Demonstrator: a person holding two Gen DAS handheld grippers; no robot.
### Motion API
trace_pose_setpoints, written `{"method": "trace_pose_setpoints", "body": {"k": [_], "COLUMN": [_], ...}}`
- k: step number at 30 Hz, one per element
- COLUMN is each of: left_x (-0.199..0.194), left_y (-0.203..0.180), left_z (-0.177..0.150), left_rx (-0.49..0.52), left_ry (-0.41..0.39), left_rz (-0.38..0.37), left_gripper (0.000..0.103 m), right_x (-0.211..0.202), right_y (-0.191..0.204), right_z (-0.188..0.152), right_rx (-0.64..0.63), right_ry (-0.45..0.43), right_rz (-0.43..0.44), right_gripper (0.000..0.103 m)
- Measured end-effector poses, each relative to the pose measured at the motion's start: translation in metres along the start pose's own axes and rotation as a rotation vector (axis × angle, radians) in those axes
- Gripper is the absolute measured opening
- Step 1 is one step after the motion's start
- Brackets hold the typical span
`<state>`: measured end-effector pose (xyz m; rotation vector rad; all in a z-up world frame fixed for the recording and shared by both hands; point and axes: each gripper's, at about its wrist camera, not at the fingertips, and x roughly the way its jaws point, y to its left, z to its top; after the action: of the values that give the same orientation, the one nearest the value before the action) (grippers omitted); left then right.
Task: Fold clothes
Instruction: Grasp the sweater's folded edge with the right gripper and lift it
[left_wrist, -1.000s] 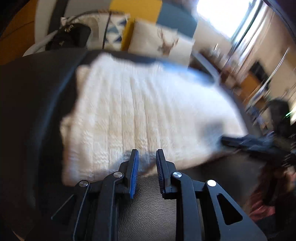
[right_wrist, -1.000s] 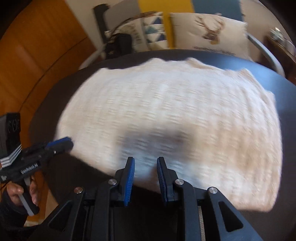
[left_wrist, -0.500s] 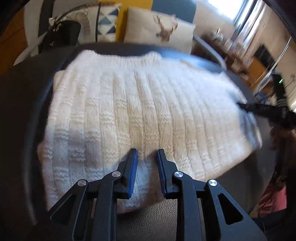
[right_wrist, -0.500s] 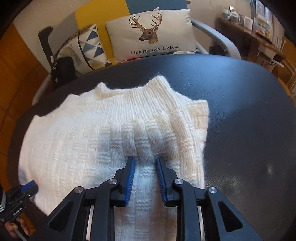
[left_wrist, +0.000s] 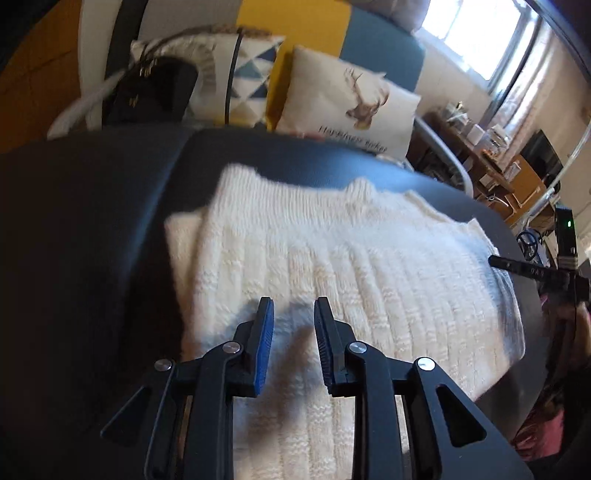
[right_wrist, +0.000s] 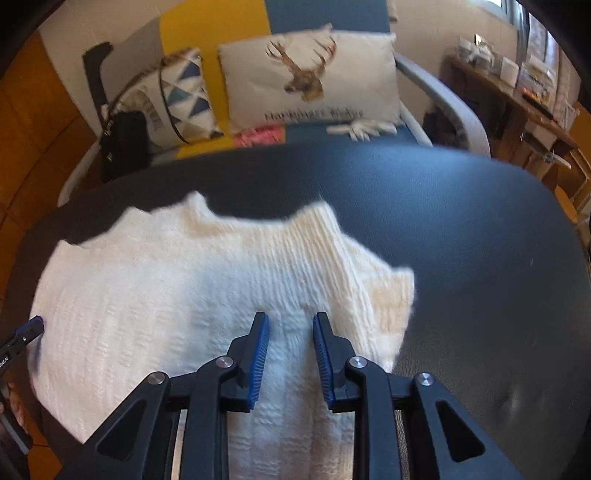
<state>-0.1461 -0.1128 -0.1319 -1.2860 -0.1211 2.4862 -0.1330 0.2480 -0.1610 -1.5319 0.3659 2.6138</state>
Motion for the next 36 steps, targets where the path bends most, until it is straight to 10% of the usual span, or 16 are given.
{"method": "trace_pose_setpoints", "body": {"k": [12, 18, 25, 36], "left_x": [0.058, 0.014, -0.001, -0.006], "left_y": [0.018, 0.047, 0.082, 0.109], "left_z": [0.057, 0.042, 0.003, -0.024], "left_rx": [0.019, -0.071, -0.147, -0.27], "left_ry": [0.157, 0.076, 0.157, 0.215], "left_rz": [0.091, 0.032, -0.043, -0.224], "left_gripper": [0.025, 0.026, 0.026, 0.034], "right_x": [0.056, 0.004, -0.007, 0.041], "right_y": [0.059, 0.006, -0.1, -0.118], "right_z": [0.036, 0.008, -0.054, -0.071], "right_rx": [-0.185, -0.026, 0.31, 0.44], "right_ry": [0.128, 0.037, 0.037, 0.092], "right_rz": [-0.035, 0.189, 0.337, 0.46], "right_gripper": [0.024, 0.025, 0.028, 0.031]}}
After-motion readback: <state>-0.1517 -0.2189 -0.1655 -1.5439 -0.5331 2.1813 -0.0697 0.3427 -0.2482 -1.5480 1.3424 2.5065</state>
